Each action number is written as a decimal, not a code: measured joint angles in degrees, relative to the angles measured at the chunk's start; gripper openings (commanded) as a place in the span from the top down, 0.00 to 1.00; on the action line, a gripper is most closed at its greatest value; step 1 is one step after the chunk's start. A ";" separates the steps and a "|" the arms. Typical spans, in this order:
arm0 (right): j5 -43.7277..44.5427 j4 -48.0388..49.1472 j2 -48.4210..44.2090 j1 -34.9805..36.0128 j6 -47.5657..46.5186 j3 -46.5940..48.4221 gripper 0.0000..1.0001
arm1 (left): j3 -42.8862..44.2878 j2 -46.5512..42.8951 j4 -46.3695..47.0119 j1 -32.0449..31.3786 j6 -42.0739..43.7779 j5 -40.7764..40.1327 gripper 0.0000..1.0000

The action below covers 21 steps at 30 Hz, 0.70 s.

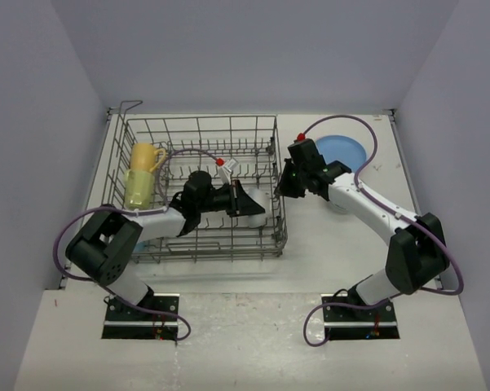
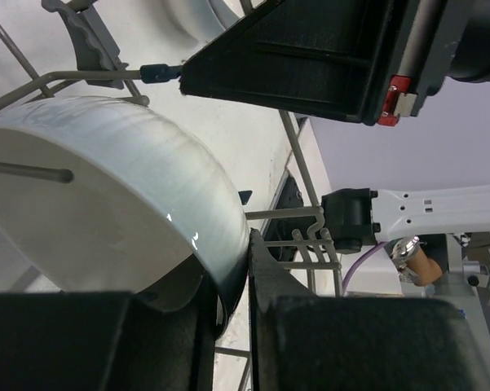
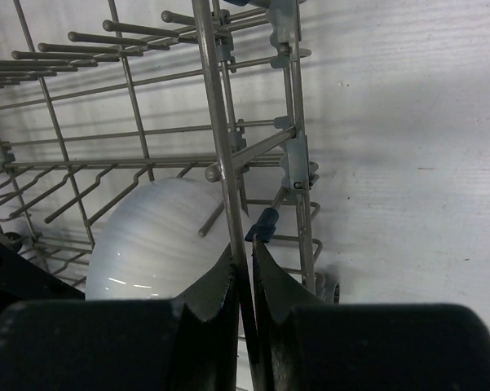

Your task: Unload the mixed dishes from the dish rack

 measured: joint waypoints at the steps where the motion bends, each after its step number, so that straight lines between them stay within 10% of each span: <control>1: -0.50 -0.11 -0.02 0.02 0.26 -0.07 1.00 | -0.39 -0.66 0.02 0.11 -0.20 0.07 1.00; 15: -3.26 3.37 -0.02 -1.70 0.63 -1.36 0.99 | 4.74 -15.45 16.33 2.40 -4.50 9.57 1.00; 21: -3.28 0.31 0.46 -2.29 0.33 1.49 0.61 | 14.38 -15.96 -9.22 2.29 13.27 9.07 1.00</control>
